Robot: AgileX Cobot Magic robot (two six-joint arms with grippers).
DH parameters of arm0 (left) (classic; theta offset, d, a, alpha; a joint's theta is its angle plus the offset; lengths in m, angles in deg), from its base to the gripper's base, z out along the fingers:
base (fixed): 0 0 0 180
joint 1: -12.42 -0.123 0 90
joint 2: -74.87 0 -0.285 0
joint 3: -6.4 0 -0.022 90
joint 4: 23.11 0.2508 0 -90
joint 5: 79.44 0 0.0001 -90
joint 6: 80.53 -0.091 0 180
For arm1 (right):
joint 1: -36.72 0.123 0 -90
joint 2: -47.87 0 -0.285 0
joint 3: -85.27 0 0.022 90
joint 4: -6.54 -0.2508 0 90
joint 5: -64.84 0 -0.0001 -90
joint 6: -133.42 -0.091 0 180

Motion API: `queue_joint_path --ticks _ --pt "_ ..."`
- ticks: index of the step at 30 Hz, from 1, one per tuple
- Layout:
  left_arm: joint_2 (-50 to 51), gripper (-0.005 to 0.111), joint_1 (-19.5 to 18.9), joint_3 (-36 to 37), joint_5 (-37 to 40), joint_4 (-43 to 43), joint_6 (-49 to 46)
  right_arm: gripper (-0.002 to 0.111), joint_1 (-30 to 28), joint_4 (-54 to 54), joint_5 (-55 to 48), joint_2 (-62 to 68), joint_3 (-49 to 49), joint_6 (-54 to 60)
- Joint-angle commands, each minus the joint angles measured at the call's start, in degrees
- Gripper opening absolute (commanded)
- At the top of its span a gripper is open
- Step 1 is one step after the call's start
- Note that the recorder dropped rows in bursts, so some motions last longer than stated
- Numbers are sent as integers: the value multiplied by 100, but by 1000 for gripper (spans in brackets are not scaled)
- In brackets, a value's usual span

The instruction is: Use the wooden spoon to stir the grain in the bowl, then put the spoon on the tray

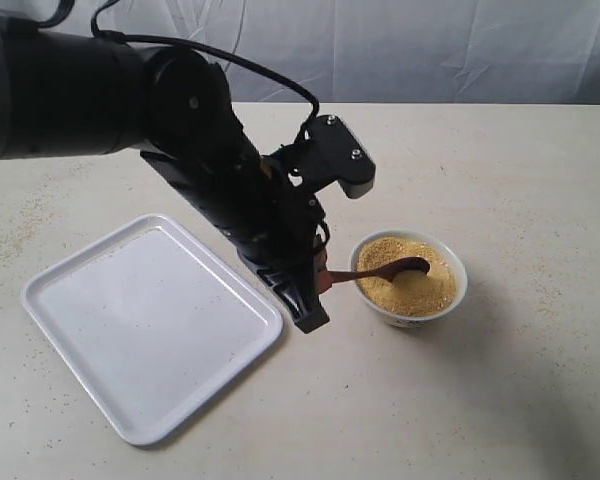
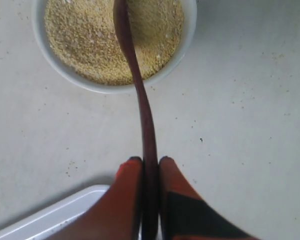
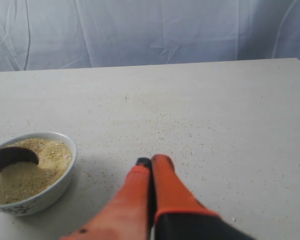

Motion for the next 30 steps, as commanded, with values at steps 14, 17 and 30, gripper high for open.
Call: queue_joint_path --ticks 14,17,30 --pt "115 0 2 -22 -573 413 2 -1 24 6 35 -25 8 3" --pt "275 0 2 -22 -624 466 2 -1 24 6 35 -25 8 3" --pt "461 0 2 -22 -503 330 -73 -1 24 6 47 -25 8 3"
